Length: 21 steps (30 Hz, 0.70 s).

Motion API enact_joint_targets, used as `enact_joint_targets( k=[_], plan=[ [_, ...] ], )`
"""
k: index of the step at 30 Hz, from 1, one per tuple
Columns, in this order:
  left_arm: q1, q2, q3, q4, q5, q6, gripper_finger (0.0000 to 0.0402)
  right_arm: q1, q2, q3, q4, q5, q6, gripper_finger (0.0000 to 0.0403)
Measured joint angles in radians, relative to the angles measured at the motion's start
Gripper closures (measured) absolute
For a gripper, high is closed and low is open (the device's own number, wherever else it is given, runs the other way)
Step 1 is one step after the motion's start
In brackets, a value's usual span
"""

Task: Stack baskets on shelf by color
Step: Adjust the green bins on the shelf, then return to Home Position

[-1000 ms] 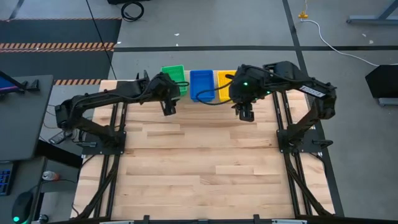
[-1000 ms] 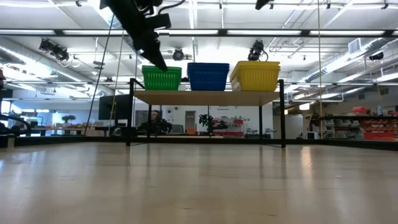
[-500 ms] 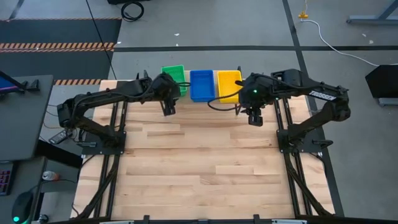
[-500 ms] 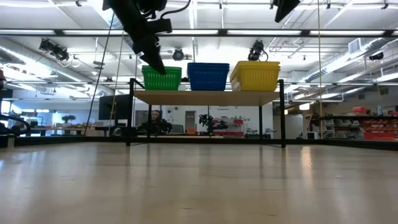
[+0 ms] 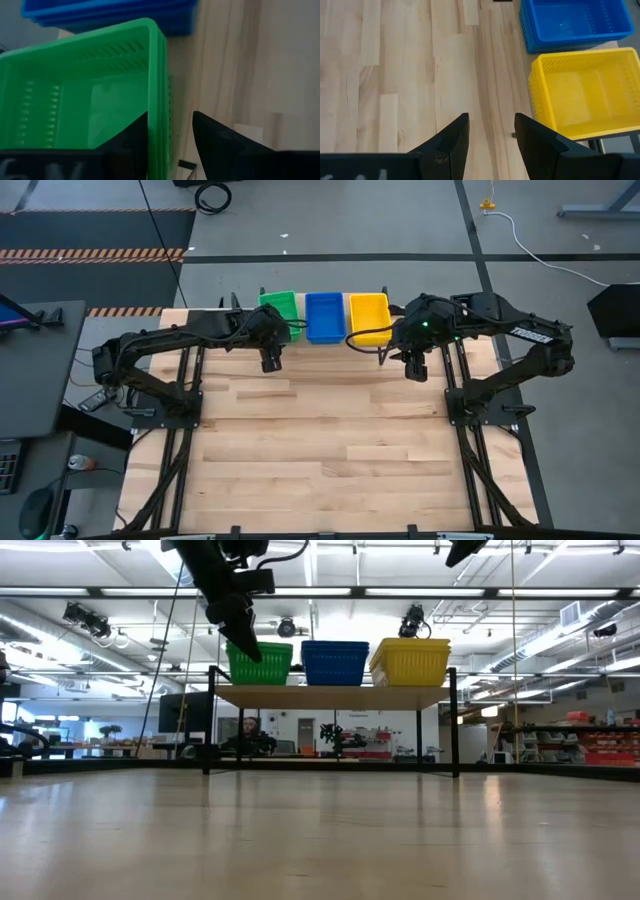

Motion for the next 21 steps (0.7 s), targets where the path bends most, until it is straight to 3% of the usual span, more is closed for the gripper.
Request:
enact_joint_targets(
  k=[21],
  plan=[
    [-0.041,-0.001,0.000,-0.089,-0.090,-0.032,0.0260,0.000,0.001,0.000,0.003,0.001,0.003,0.0238]
  ],
)
